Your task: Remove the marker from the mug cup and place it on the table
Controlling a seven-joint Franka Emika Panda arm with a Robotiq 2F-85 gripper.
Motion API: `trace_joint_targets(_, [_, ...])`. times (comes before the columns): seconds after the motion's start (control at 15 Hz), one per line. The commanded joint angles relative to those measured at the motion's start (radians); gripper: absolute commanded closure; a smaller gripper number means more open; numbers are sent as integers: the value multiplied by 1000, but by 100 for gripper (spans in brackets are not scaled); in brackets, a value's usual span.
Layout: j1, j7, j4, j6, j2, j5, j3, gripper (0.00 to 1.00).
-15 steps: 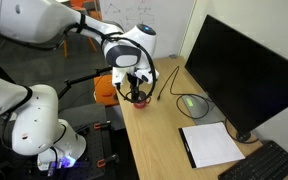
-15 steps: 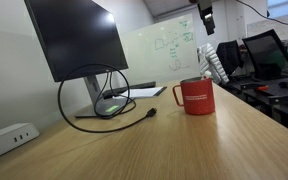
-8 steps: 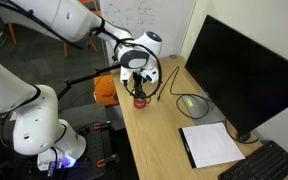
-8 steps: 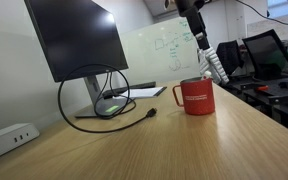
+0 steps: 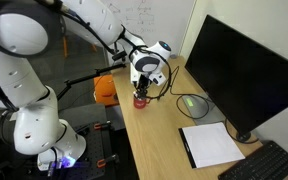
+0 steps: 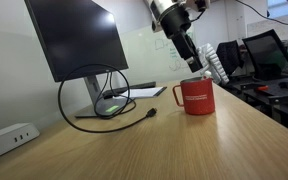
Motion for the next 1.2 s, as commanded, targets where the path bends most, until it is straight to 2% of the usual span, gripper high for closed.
trace_joint_targets(0.0, [24,-3,92,-54,88,-4,-13,30])
trace_joint_targets(0.2, [38,7,140,-63,137,0,-17,33])
trace_joint_targets(0.53, [45,7,168,-95,165,3,-26,45])
trace_joint_targets(0.87, [41,-14,135,-72,125,13,-27,38])
trace_joint_targets(1.13, [28,-43,115,-71,91,46,-29,41])
